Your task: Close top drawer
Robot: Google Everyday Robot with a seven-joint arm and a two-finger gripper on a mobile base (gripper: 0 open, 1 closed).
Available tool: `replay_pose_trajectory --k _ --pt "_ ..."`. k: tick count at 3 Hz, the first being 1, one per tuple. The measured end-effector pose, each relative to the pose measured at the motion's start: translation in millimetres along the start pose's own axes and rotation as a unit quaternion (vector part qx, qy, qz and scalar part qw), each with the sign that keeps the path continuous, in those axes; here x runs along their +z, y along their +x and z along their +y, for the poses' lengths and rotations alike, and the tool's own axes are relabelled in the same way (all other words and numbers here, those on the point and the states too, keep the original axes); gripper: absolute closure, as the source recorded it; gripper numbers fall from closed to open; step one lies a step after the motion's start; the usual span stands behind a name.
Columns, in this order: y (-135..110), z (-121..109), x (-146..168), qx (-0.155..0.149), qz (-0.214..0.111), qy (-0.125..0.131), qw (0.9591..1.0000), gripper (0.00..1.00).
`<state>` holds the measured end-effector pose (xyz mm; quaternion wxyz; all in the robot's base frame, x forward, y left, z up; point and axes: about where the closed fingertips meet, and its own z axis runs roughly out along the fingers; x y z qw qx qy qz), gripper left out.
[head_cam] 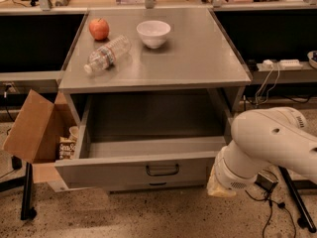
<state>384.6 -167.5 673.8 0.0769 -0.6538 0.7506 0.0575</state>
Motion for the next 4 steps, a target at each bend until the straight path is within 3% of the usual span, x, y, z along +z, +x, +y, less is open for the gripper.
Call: replay_pose_trajectory --k 1,3,4 --pt "-2.0 -10.0 26.7 0.009 -0.011 0.011 0.9998 1.00" --pt "-9.0 -43.1 46.0 0.026 -0.032 0.048 0.9980 1.00" --pt "-9.5 -46.6 47.3 0.028 -0.034 0.051 0.9977 0.80"
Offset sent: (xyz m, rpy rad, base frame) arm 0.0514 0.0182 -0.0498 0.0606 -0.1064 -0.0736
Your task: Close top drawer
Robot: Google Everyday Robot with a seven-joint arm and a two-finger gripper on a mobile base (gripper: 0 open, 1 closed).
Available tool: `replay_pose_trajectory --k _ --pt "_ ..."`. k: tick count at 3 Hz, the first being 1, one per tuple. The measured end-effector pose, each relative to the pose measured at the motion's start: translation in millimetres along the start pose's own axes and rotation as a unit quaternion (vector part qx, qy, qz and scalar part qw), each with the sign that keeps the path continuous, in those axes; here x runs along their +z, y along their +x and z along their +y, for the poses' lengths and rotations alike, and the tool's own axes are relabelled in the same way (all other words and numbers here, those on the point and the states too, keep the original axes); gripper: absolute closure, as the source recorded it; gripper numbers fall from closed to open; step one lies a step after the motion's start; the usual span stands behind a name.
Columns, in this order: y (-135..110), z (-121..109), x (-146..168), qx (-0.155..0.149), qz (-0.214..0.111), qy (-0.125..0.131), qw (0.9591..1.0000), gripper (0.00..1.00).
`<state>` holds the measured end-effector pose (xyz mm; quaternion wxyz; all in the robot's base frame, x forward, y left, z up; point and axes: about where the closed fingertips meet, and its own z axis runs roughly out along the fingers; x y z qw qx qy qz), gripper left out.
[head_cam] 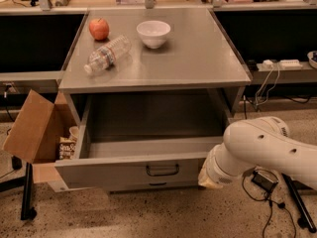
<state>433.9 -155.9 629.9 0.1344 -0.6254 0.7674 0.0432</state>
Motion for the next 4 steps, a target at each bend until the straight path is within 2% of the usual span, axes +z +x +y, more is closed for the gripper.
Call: replay_pose_trajectory --k 3,4 --pt "0.0 0.0 0.0 0.000 0.000 0.000 1.0000 0.10" --pt "0.0 -0.1 -0.1 0.000 0.000 0.000 1.0000 0.00"
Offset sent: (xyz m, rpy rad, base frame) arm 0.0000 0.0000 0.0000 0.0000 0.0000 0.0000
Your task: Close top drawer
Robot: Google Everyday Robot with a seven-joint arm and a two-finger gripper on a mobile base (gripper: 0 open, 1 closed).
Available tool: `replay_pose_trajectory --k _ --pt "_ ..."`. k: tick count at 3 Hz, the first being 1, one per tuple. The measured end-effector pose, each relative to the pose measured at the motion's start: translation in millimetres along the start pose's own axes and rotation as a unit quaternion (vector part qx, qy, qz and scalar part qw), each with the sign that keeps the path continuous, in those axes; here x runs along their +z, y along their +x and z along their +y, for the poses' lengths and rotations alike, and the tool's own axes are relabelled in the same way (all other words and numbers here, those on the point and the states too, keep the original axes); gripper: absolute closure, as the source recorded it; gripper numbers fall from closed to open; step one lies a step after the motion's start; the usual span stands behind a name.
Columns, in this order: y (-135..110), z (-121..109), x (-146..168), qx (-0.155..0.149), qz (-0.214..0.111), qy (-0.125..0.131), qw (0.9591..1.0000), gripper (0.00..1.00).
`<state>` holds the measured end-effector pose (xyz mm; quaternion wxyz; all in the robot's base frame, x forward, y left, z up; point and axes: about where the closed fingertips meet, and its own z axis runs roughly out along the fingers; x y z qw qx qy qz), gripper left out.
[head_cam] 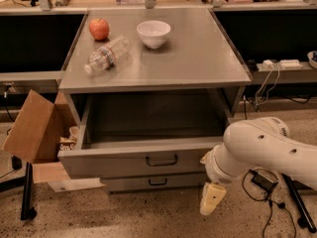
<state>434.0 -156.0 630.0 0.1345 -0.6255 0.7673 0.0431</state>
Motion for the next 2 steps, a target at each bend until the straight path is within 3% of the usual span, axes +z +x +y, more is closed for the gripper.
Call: replay_pose_trajectory --k 1,2 --pt "-1.1 -14.9 -0.9 -0.015 -0.011 0.004 0.9998 0.00" --pt "-4.6 -46.8 -1.9 -0.050 -0.034 0.008 0.9982 0.16"
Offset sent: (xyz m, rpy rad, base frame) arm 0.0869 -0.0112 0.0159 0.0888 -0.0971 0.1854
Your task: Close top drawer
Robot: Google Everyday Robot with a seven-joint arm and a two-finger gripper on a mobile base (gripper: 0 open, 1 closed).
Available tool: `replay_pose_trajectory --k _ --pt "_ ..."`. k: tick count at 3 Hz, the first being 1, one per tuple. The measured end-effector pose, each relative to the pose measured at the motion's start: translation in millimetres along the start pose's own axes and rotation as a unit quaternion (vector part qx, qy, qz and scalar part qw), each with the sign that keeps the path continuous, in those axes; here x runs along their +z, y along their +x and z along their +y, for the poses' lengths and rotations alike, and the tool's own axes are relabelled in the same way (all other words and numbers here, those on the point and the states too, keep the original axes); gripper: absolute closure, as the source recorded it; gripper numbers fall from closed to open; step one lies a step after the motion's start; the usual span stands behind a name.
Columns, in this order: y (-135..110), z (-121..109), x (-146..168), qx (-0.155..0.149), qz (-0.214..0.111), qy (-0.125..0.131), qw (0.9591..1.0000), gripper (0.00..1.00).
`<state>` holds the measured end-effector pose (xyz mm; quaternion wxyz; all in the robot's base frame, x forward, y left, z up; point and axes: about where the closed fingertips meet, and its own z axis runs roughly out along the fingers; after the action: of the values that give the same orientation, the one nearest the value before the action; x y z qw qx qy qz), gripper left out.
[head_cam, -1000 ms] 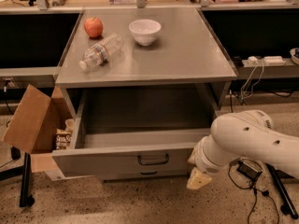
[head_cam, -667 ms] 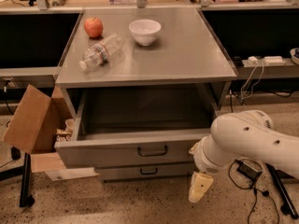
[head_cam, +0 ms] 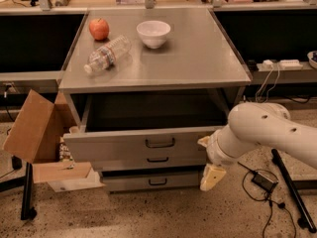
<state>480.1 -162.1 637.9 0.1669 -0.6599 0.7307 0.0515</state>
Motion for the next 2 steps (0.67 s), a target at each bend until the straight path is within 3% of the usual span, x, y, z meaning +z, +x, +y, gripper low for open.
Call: replay_pose_trajectory --k 2 --pt "6.8 -52.5 -1.4 -0.040 -0.038 0.014 0.9984 0.56"
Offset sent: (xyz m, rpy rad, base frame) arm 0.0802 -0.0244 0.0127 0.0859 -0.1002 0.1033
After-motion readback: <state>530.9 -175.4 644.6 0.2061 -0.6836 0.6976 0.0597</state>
